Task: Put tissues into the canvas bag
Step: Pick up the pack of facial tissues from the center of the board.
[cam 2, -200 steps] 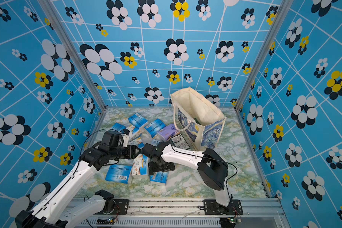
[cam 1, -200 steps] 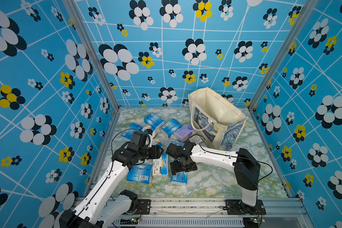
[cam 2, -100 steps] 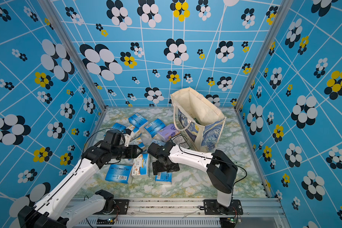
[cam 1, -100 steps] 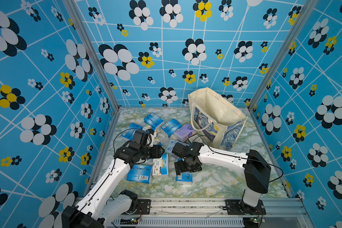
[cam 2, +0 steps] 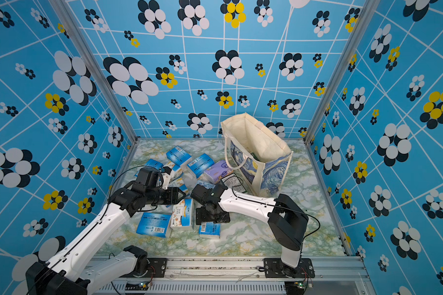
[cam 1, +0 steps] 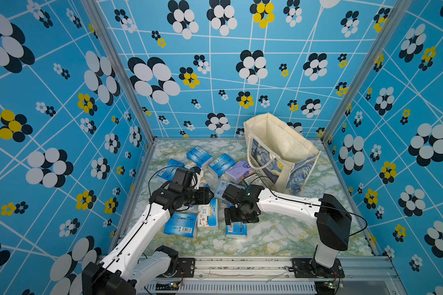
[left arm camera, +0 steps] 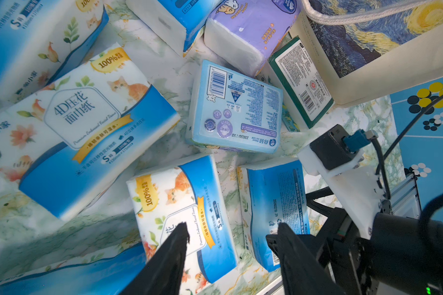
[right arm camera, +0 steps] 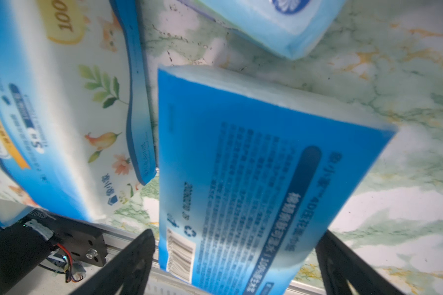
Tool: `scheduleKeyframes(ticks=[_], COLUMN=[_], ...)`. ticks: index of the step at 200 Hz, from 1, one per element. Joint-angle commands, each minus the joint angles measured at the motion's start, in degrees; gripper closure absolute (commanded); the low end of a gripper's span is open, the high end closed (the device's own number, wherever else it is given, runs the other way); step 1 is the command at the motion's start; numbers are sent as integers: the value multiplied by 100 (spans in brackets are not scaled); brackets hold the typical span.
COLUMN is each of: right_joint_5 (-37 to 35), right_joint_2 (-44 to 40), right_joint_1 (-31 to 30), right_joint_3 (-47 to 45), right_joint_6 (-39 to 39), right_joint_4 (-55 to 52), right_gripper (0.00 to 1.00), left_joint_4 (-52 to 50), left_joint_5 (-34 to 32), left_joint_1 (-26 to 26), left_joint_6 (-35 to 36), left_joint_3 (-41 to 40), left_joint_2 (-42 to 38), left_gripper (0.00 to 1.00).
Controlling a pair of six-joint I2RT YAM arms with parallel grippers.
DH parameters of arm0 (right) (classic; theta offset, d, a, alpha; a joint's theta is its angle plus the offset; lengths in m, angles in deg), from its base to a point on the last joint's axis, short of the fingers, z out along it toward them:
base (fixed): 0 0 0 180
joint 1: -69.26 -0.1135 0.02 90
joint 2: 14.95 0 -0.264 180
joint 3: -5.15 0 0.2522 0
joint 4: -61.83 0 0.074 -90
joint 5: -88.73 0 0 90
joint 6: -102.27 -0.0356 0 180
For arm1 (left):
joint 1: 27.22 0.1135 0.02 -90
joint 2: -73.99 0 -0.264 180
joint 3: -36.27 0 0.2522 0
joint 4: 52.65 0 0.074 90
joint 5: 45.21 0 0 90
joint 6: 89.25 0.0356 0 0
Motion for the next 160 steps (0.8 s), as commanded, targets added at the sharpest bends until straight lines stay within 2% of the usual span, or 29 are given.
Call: scheduleKeyframes(ticks=[1, 160], right_joint_5=[-26, -277], right_joint_2=[202, 807], right_joint_1=[27, 184], right_joint_3=[73, 490], right_joint_6=[-42, 250], right_joint_4=[-84, -476], right_gripper=[1, 1], left_joint_4=[5, 49], left_joint_5=[24, 55], left_joint_1=[-2, 7], left_joint_6=[101, 184], left_joint_3=[111, 245], left_joint_2=[-17, 215], left_gripper=[41, 41])
